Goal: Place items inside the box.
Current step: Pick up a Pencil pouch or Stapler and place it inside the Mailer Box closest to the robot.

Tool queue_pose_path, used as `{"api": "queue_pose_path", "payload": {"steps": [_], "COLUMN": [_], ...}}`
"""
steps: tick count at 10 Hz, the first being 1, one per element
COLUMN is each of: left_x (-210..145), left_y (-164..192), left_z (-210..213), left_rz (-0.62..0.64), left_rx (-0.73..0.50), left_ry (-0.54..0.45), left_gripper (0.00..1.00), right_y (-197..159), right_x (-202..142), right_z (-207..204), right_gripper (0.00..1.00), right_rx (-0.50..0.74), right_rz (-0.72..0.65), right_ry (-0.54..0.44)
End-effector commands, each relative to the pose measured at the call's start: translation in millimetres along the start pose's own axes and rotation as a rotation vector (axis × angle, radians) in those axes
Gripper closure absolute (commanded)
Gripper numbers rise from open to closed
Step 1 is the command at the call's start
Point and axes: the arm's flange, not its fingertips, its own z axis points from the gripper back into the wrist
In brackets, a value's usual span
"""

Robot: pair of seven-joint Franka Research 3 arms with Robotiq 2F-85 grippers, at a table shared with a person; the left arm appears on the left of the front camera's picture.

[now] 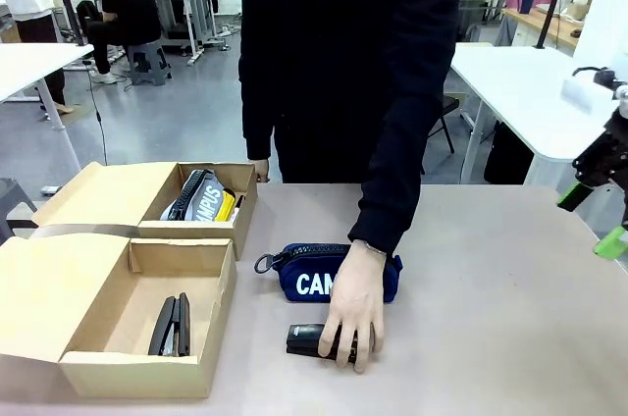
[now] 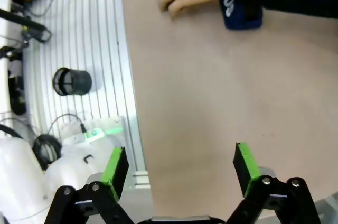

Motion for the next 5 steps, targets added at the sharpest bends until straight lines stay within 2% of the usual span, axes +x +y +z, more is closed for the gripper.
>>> {"api": "queue_pose_path", "payload": {"steps": [1, 5], "left_x": [-0.2, -0.2], "left_y": [-0.7, -0.7], "left_z": [-1.6, -1.6], "left_rz": [-0.018, -0.018], "left_rx": [-0.024, -0.024], "left_ry": [-0.02, -0.02], "left_gripper": [0.0, 0.0], "right_y": [4.1, 1.8], "right_x": [-10.8, -8.4], "right_z": [-2.0, -2.8], "right_gripper": [0.0, 0.0], "right_rx": [0.001, -0.019], "right_rz": [0.019, 0.014], "right_ry": [-0.015, -0.029]}}
